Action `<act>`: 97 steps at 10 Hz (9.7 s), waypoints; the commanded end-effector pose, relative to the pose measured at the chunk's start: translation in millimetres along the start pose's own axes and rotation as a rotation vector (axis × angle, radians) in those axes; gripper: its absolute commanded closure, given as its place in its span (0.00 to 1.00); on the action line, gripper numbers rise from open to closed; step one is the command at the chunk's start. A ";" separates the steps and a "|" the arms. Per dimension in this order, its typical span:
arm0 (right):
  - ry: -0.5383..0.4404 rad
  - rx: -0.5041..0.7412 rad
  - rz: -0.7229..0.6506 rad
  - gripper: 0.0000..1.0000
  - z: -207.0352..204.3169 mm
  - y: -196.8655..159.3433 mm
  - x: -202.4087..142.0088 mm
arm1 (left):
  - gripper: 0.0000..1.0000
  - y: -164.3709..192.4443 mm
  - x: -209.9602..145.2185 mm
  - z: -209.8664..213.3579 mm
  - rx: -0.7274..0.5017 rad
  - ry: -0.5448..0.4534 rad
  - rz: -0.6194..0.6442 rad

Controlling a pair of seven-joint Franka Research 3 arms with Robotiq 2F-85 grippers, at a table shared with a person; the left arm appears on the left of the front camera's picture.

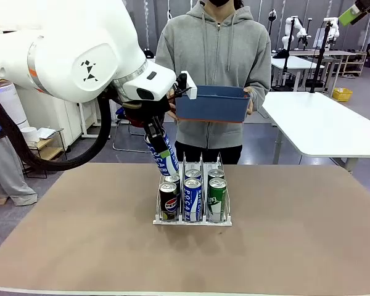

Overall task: Fill the beverage cans into the dispenser.
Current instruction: Place the picked Ionic drink in the line of the Automatic Can Dispenser with the same cans, then pick up the Sprite handed by the human.

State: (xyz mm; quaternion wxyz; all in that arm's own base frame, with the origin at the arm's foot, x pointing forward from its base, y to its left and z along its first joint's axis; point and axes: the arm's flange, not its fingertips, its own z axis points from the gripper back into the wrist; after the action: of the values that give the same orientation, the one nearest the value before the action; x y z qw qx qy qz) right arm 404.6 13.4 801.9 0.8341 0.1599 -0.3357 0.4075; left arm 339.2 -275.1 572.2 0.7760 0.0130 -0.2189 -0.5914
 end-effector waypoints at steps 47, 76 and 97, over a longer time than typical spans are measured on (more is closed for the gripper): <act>0.001 0.002 -0.005 0.00 0.0 0.7 -1.3 | 0.43 -0.5 52.7 -232.9 -0.046 0.262 0.375; 0.001 0.002 -0.005 0.00 0.0 0.7 -1.3 | 0.00 71.7 -46.4 95.1 0.142 -0.158 0.401; 0.001 0.002 -0.005 0.00 0.0 0.7 -1.3 | 0.00 106.4 -59.6 227.2 0.066 -0.294 0.339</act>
State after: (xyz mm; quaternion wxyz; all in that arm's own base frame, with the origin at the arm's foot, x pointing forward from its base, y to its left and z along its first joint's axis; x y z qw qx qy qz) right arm 404.7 13.2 801.9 0.8341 0.1599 -0.3357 0.4074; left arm 342.9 -134.6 789.9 0.8233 -0.0812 -0.3512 -0.4384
